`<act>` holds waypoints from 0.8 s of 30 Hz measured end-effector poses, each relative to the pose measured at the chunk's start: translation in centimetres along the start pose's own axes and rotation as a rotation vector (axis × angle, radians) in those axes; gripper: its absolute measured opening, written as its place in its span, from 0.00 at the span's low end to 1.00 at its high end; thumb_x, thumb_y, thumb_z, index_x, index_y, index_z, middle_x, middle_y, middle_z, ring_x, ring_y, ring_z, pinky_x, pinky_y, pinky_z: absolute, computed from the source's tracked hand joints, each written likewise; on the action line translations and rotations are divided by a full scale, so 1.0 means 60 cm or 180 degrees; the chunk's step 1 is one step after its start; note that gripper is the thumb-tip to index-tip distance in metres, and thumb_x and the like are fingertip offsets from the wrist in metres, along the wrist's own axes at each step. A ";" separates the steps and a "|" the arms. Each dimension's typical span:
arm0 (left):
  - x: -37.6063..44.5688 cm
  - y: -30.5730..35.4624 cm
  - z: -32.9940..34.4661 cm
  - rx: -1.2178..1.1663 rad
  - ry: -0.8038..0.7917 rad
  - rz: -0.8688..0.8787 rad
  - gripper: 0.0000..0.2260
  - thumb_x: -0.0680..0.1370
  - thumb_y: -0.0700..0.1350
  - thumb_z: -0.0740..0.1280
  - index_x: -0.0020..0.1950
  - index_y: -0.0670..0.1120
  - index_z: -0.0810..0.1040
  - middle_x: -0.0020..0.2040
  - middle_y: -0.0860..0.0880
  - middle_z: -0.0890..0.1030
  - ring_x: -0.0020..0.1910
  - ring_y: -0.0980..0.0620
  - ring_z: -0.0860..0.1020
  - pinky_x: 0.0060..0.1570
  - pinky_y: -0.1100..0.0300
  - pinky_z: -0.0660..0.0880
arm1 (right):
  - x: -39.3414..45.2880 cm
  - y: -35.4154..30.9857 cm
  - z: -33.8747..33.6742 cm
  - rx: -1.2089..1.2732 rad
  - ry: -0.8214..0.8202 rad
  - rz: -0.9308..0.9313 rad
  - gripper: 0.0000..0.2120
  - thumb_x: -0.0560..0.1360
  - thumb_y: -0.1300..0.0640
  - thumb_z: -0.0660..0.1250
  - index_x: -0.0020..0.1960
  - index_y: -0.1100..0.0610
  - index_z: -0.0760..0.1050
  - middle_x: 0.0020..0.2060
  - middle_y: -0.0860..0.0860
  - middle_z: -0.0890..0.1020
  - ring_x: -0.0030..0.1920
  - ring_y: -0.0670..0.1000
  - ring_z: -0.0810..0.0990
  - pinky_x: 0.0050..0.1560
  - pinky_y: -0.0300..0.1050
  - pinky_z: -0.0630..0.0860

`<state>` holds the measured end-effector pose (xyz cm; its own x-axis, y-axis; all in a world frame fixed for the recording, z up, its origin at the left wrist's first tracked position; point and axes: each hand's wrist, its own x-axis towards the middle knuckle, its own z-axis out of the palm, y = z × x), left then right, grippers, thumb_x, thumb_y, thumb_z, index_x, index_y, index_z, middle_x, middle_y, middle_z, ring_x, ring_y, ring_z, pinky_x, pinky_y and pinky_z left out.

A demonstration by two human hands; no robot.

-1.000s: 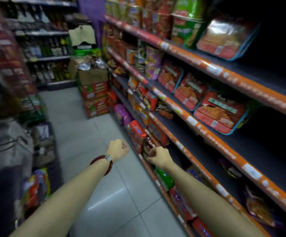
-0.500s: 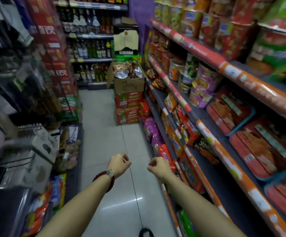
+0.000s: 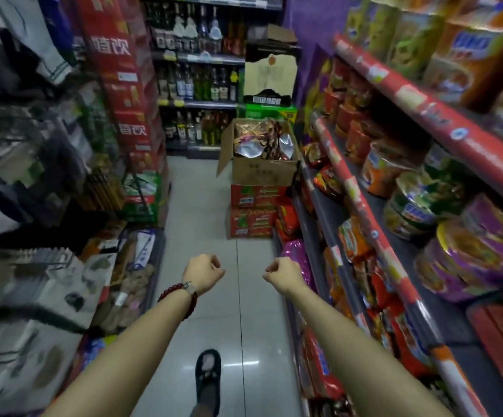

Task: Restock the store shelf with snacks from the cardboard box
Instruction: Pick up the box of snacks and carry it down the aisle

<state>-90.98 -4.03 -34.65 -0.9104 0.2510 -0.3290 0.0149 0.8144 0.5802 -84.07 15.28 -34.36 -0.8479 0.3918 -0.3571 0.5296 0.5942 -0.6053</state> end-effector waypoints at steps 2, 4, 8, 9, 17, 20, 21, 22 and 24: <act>0.078 0.013 -0.022 -0.0003 0.0017 0.0046 0.09 0.76 0.47 0.69 0.51 0.42 0.80 0.48 0.43 0.83 0.51 0.45 0.80 0.50 0.55 0.77 | 0.072 -0.034 -0.011 0.0038 0.0046 0.0030 0.09 0.72 0.55 0.73 0.49 0.59 0.82 0.51 0.55 0.83 0.54 0.55 0.81 0.54 0.46 0.77; 0.142 0.029 -0.046 0.0042 -0.0033 0.0080 0.09 0.76 0.46 0.69 0.51 0.42 0.81 0.49 0.43 0.83 0.52 0.45 0.80 0.50 0.56 0.76 | 0.132 -0.067 -0.024 0.0130 0.0100 0.0096 0.09 0.72 0.57 0.72 0.50 0.61 0.81 0.51 0.56 0.83 0.54 0.54 0.80 0.52 0.44 0.76; 0.283 0.063 -0.097 0.0179 -0.0166 0.0184 0.07 0.74 0.46 0.68 0.48 0.44 0.81 0.47 0.43 0.83 0.47 0.46 0.81 0.45 0.58 0.76 | 0.244 -0.127 -0.059 0.0191 0.0201 0.0183 0.08 0.73 0.57 0.71 0.49 0.61 0.81 0.51 0.56 0.82 0.53 0.54 0.80 0.50 0.42 0.73; 0.319 0.074 -0.112 0.0223 -0.0166 0.0234 0.07 0.74 0.46 0.68 0.47 0.44 0.81 0.47 0.43 0.83 0.46 0.46 0.81 0.44 0.58 0.77 | 0.271 -0.139 -0.068 0.0184 0.0209 0.0201 0.08 0.74 0.56 0.71 0.49 0.61 0.81 0.50 0.56 0.83 0.53 0.54 0.80 0.49 0.41 0.73; 0.571 0.148 -0.180 0.0226 -0.0173 0.0379 0.08 0.75 0.46 0.69 0.48 0.41 0.82 0.47 0.42 0.84 0.49 0.45 0.81 0.47 0.57 0.75 | 0.489 -0.189 -0.136 0.0185 0.0334 0.0484 0.05 0.73 0.55 0.71 0.41 0.55 0.78 0.47 0.55 0.83 0.52 0.54 0.81 0.49 0.43 0.74; 0.662 0.182 -0.196 0.0210 -0.0120 0.0410 0.09 0.76 0.46 0.69 0.49 0.40 0.81 0.48 0.41 0.84 0.50 0.45 0.81 0.49 0.56 0.75 | 0.593 -0.208 -0.165 0.0201 0.0349 0.0482 0.05 0.74 0.55 0.70 0.44 0.57 0.80 0.49 0.56 0.84 0.53 0.55 0.80 0.50 0.42 0.73; 0.694 0.196 -0.203 0.0208 -0.0092 0.0410 0.09 0.76 0.46 0.69 0.50 0.40 0.81 0.49 0.41 0.83 0.51 0.45 0.80 0.49 0.56 0.75 | 0.633 -0.216 -0.176 0.0248 0.0355 0.0470 0.06 0.74 0.54 0.69 0.46 0.58 0.81 0.49 0.57 0.84 0.53 0.56 0.80 0.50 0.43 0.74; 0.727 0.210 -0.210 0.0219 -0.0060 0.0395 0.10 0.76 0.46 0.69 0.50 0.40 0.81 0.49 0.41 0.83 0.51 0.44 0.80 0.49 0.57 0.75 | 0.673 -0.226 -0.188 0.0288 0.0347 0.0444 0.08 0.75 0.54 0.69 0.47 0.59 0.81 0.49 0.57 0.83 0.54 0.56 0.80 0.52 0.44 0.75; 0.780 0.236 -0.226 0.0217 -0.0035 0.0325 0.09 0.77 0.46 0.68 0.48 0.41 0.79 0.48 0.41 0.83 0.51 0.44 0.80 0.47 0.59 0.73 | 0.739 -0.245 -0.209 0.0354 0.0345 0.0426 0.09 0.75 0.55 0.69 0.48 0.62 0.81 0.50 0.58 0.83 0.54 0.57 0.80 0.54 0.46 0.75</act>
<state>-138.95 12.16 -31.73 -0.8981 0.3399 -0.2792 0.1357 0.8178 0.5592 -129.13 32.72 -32.35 -0.7593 0.5390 -0.3647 0.6263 0.4530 -0.6345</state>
